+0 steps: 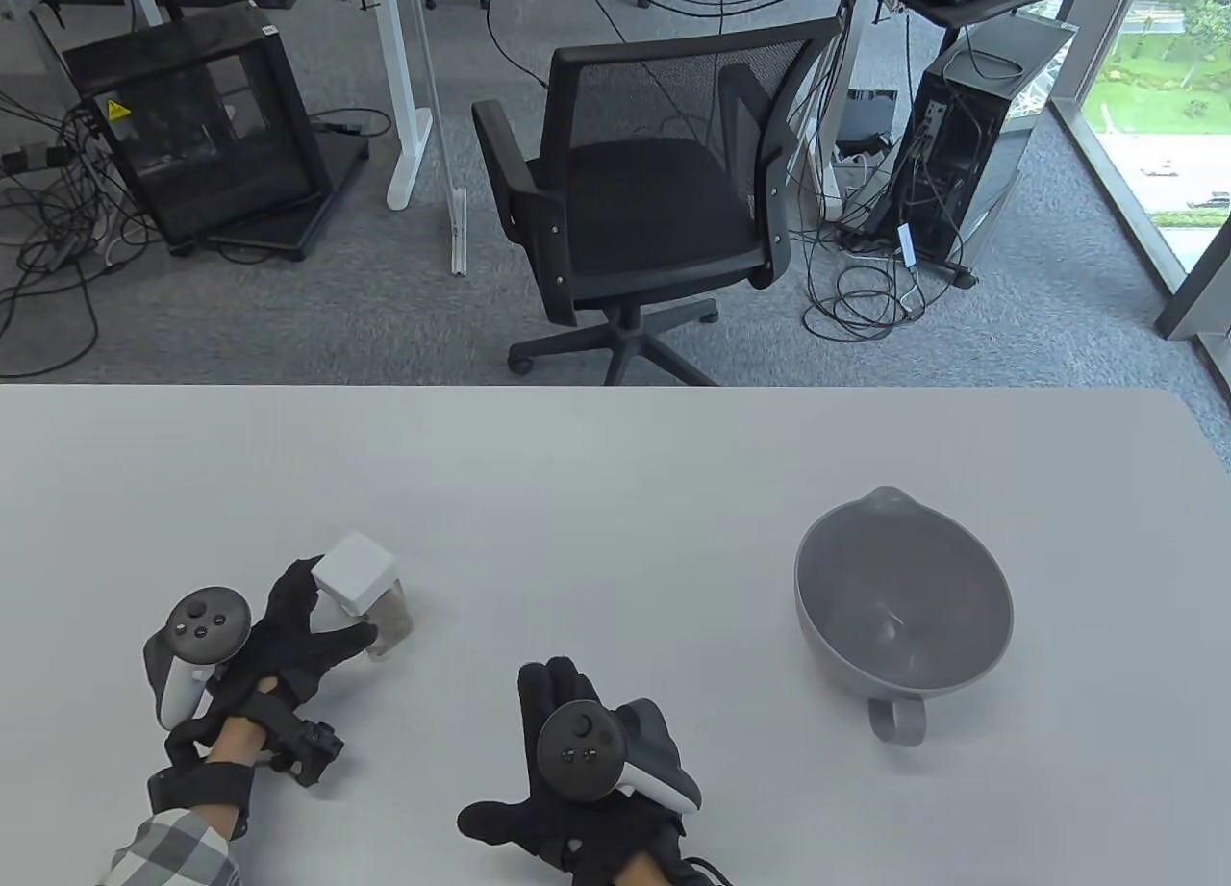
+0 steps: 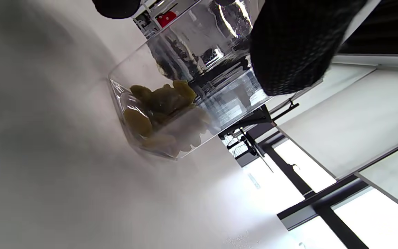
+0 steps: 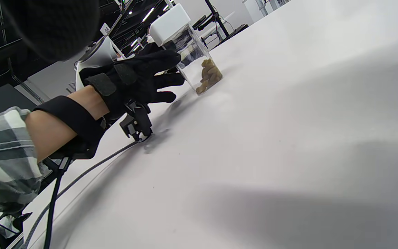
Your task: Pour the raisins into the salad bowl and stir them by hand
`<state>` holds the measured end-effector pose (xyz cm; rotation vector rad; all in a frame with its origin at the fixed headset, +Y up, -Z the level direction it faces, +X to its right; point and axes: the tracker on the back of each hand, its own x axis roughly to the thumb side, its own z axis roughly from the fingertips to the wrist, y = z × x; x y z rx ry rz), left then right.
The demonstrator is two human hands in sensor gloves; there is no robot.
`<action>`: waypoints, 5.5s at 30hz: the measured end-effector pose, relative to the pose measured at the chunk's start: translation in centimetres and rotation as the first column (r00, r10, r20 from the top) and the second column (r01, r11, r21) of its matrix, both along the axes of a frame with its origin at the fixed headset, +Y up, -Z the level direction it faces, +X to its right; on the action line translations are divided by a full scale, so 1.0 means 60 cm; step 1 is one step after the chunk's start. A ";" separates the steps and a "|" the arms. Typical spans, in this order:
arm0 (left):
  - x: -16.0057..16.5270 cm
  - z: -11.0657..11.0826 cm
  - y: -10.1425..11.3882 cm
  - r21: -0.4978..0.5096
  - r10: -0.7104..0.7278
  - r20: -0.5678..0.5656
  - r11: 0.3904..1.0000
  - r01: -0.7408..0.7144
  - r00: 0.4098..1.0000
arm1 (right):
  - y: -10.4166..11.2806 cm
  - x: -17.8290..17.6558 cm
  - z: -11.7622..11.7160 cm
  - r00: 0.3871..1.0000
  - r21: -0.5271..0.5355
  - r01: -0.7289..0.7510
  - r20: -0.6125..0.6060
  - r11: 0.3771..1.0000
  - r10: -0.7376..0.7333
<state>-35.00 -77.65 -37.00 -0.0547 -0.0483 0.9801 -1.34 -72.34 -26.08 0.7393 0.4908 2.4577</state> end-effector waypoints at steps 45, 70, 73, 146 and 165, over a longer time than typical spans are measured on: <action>0.239 0.206 0.015 0.099 -0.129 0.566 0.991 0.088 0.814 | 0.071 -0.010 0.048 0.987 0.426 -0.098 0.159 0.900 0.032; 0.221 0.196 0.025 0.080 -0.097 0.557 0.995 0.063 0.825 | 0.097 -0.024 0.088 0.989 0.662 0.096 0.018 0.743 -0.144; 0.226 0.197 0.032 0.119 -0.144 0.550 0.988 0.093 0.823 | 0.085 -0.031 0.072 0.957 0.482 -0.290 0.162 0.826 0.241; 0.180 0.205 0.028 0.002 0.061 0.679 0.996 -0.084 0.731 | -0.035 0.400 -0.019 0.016 0.339 0.456 0.922 0.823 -0.388; 0.166 0.188 0.039 -0.083 0.239 0.683 0.964 -0.252 0.691 | -0.036 0.121 -0.072 0.673 0.124 0.331 0.663 0.935 -0.326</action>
